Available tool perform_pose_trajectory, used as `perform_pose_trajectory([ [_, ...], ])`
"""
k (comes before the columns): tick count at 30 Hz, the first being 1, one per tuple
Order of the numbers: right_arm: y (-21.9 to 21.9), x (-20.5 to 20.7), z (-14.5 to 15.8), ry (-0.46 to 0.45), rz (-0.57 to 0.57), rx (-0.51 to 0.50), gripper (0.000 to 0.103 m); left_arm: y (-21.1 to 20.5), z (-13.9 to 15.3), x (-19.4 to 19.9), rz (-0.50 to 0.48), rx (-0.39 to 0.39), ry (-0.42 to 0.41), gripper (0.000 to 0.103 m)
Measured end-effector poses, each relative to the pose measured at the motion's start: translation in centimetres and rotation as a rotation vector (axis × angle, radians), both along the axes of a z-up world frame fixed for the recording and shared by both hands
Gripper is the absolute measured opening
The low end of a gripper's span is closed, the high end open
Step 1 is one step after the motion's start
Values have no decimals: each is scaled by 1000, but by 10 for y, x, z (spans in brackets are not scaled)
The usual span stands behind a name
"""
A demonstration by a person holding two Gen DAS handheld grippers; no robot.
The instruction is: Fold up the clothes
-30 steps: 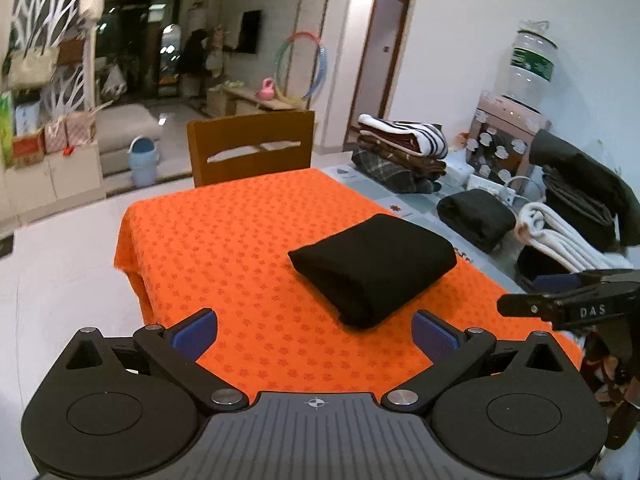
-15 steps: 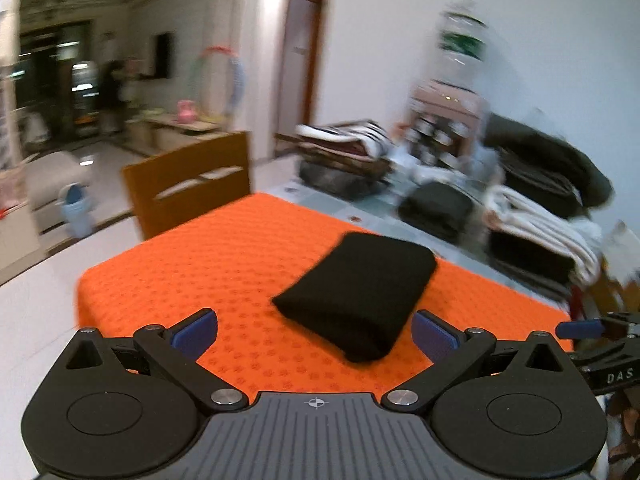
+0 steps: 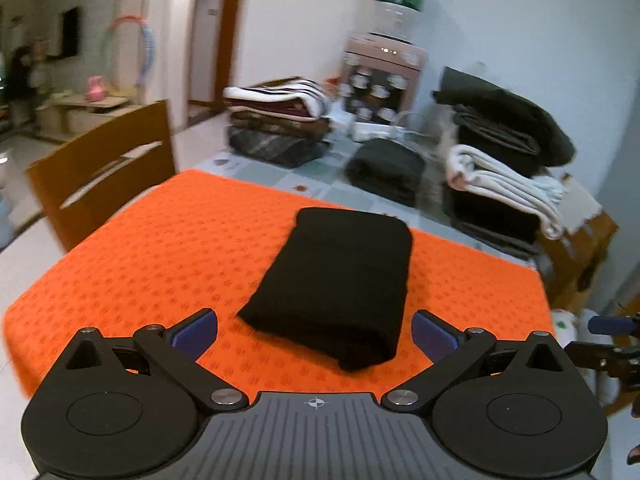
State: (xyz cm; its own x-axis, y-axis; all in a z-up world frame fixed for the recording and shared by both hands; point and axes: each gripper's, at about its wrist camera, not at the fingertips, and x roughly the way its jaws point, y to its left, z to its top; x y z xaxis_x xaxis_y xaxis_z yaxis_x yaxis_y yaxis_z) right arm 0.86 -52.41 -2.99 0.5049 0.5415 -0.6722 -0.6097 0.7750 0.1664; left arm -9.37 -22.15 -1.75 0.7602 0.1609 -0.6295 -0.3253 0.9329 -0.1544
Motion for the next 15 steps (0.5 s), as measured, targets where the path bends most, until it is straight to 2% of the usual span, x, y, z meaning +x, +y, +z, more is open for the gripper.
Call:
perform_pose_trajectory([
  [3,8,-10,-2,-6,-99,-13,103,17,-4,14,-93,-3,22,103],
  [5,15,-18,-2,7,-149,-10,103,29,-7,21,-117,-13,26,103],
  [9,30,-30,3,-19,-173,-33,103,48,-10,29,-127,-25,8,103],
  [13,39,-31,9,-5,-187,-32,103,66,-8,32,-132,-36,-17,103],
  [15,46,-30,10,2,-206,-35,103,75,-11,35,-138,-18,-8,103],
])
